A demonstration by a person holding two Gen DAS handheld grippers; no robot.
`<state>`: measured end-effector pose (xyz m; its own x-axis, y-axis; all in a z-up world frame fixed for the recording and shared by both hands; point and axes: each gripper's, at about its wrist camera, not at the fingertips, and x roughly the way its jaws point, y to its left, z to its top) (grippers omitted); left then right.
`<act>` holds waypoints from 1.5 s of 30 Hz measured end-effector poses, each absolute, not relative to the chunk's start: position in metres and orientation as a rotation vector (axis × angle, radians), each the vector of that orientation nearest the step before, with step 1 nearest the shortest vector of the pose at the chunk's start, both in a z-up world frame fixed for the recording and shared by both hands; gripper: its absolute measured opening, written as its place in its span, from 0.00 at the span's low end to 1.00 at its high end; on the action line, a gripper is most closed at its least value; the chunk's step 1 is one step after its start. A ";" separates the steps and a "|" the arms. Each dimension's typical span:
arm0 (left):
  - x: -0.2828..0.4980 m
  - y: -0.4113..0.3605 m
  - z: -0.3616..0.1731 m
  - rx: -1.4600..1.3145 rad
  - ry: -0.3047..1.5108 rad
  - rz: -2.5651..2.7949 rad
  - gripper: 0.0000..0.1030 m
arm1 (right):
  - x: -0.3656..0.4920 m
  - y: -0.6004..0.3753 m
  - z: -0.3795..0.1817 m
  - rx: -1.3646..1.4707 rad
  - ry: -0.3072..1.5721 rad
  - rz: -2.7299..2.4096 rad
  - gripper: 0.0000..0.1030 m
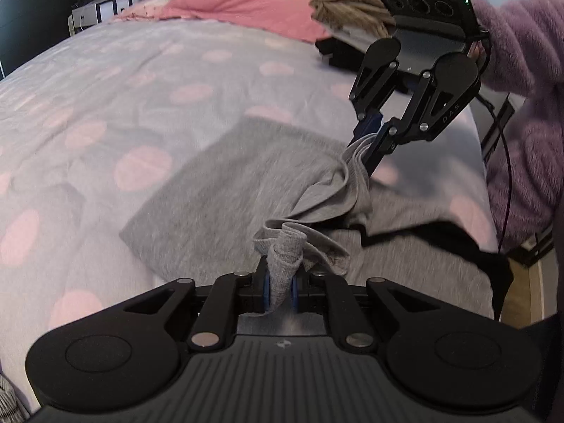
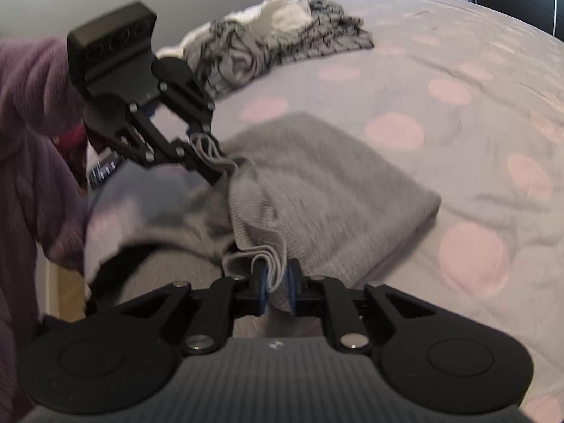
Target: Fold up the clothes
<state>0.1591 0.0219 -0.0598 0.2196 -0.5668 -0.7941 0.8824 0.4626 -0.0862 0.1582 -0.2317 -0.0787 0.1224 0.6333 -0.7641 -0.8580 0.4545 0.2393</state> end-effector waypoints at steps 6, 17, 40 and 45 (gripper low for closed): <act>0.143 0.017 -0.052 0.487 0.900 -1.090 0.25 | 0.146 -0.229 -0.075 -0.339 0.968 1.116 0.32; 0.134 0.040 -0.016 0.225 0.845 -0.848 0.38 | 0.136 -0.238 -0.039 -0.156 0.896 0.903 0.48; 0.208 0.055 -0.072 -0.108 0.962 -0.495 0.23 | 0.214 -0.245 -0.100 0.208 0.994 0.674 0.43; 0.208 0.061 -0.076 -0.176 0.994 -0.493 0.23 | 0.216 -0.247 -0.106 0.245 1.015 0.674 0.43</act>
